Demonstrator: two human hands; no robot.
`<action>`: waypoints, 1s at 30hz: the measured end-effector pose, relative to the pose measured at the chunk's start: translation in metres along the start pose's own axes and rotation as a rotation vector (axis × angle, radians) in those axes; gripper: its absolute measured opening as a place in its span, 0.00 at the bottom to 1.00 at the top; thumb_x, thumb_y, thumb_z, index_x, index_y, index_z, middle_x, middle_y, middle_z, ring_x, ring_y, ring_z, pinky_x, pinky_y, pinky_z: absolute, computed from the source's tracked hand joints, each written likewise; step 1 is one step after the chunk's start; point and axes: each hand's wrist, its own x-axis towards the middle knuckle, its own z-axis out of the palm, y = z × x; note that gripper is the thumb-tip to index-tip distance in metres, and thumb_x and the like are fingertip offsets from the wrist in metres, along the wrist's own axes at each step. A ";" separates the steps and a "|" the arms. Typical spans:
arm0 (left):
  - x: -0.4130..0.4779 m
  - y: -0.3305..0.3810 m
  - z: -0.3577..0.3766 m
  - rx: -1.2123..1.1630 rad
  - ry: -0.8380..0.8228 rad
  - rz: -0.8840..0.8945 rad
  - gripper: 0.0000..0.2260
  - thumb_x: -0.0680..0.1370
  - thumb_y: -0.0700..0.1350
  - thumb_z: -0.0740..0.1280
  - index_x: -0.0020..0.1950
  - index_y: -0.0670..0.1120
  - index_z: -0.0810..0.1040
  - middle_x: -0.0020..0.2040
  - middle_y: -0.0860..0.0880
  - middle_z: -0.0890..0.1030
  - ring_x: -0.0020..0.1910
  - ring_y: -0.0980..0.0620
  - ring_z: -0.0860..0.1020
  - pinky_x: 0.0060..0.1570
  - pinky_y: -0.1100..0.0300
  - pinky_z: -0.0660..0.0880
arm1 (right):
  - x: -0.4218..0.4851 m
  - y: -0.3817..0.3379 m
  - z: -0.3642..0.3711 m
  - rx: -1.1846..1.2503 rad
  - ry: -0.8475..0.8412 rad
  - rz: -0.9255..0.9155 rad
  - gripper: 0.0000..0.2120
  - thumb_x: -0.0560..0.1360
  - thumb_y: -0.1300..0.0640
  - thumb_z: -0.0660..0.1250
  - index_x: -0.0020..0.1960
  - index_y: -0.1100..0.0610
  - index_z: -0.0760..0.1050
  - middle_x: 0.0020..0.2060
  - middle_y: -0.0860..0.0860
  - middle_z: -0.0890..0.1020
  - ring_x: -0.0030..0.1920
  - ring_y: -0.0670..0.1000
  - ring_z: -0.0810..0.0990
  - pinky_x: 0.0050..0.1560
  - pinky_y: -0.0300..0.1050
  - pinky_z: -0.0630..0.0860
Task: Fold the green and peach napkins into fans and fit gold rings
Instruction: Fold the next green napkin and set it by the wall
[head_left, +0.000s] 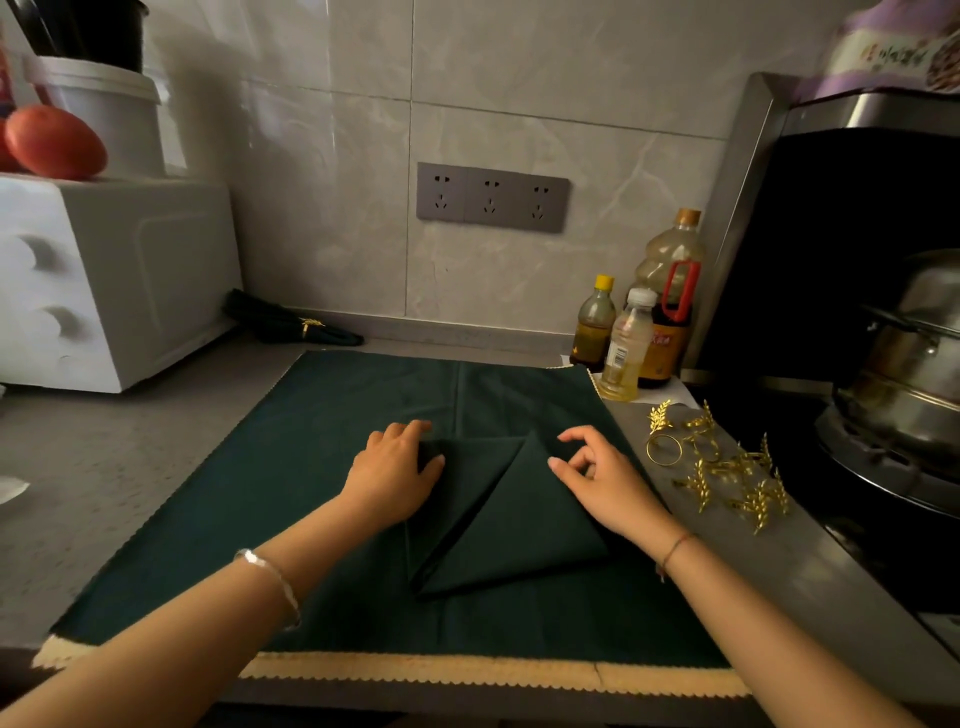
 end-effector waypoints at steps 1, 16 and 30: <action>-0.012 0.004 0.001 0.010 0.000 0.037 0.25 0.80 0.56 0.58 0.76 0.51 0.58 0.75 0.48 0.61 0.74 0.46 0.59 0.70 0.51 0.60 | 0.004 0.000 0.005 0.019 0.022 0.012 0.14 0.76 0.51 0.65 0.60 0.51 0.69 0.38 0.51 0.80 0.39 0.48 0.78 0.44 0.45 0.75; -0.055 0.036 0.033 0.127 -0.229 0.061 0.27 0.83 0.55 0.45 0.78 0.44 0.40 0.78 0.46 0.39 0.76 0.48 0.37 0.72 0.56 0.35 | 0.005 0.004 0.025 -0.045 0.169 0.052 0.11 0.75 0.64 0.64 0.52 0.51 0.71 0.31 0.49 0.74 0.34 0.48 0.74 0.46 0.45 0.74; -0.057 0.039 0.039 0.246 -0.179 0.102 0.24 0.84 0.51 0.43 0.78 0.44 0.42 0.78 0.46 0.42 0.77 0.49 0.40 0.73 0.56 0.37 | -0.016 -0.029 0.029 -0.449 -0.290 -0.375 0.20 0.83 0.52 0.49 0.74 0.49 0.61 0.73 0.42 0.61 0.74 0.40 0.54 0.72 0.38 0.42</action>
